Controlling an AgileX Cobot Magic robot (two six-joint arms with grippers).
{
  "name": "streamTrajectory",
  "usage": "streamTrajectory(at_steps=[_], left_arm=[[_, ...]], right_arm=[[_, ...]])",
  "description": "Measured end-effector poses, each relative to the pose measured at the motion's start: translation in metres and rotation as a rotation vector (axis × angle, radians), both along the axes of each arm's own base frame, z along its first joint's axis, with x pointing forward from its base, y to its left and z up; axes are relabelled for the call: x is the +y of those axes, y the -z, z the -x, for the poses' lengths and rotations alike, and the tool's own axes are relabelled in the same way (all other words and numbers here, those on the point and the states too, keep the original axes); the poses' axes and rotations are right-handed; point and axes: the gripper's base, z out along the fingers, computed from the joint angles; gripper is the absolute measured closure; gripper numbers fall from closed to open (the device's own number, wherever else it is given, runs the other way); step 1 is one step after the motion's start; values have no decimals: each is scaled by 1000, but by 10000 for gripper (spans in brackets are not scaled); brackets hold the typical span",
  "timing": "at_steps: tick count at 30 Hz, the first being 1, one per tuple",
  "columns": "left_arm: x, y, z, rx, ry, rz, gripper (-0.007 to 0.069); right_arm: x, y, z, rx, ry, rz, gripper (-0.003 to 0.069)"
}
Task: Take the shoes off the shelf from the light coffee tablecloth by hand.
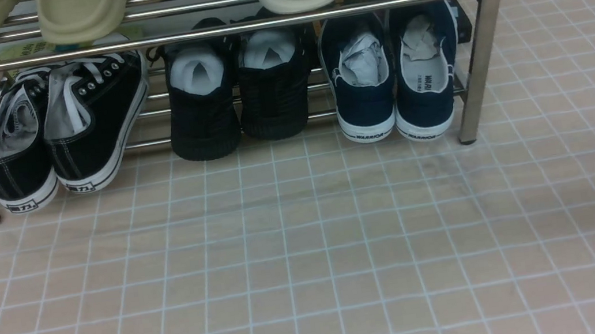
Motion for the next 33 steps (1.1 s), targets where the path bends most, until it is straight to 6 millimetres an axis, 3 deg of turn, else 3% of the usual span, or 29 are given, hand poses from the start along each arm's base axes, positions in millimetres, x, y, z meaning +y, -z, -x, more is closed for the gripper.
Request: streamTrajectory(at_steps=[1,2,6,12,17,21,25,33], left_arm=[[0,0,0,0,0,0,384],[0,0,0,0,0,0,384],[0,0,0,0,0,0,384],[0,0,0,0,0,0,384],[0,0,0,0,0,0,384],[0,0,0,0,0,0,384],[0,0,0,0,0,0,384],[0,0,0,0,0,0,384]], right_arm=[[1,0,-2,5,-11,-7,661],[9,2,-23,22,-108,-79,659],[22,1,-66,-12,-239,-237,659],[34,-14,-113,-67,-290,-257,659],[68,-31,-144,-66,-372,-82,659],[90,-34,-167,-39,-323,76,659],[109,-26,-192,-44,-266,198,654],[141,-6,-212,-56,-297,299,584]])
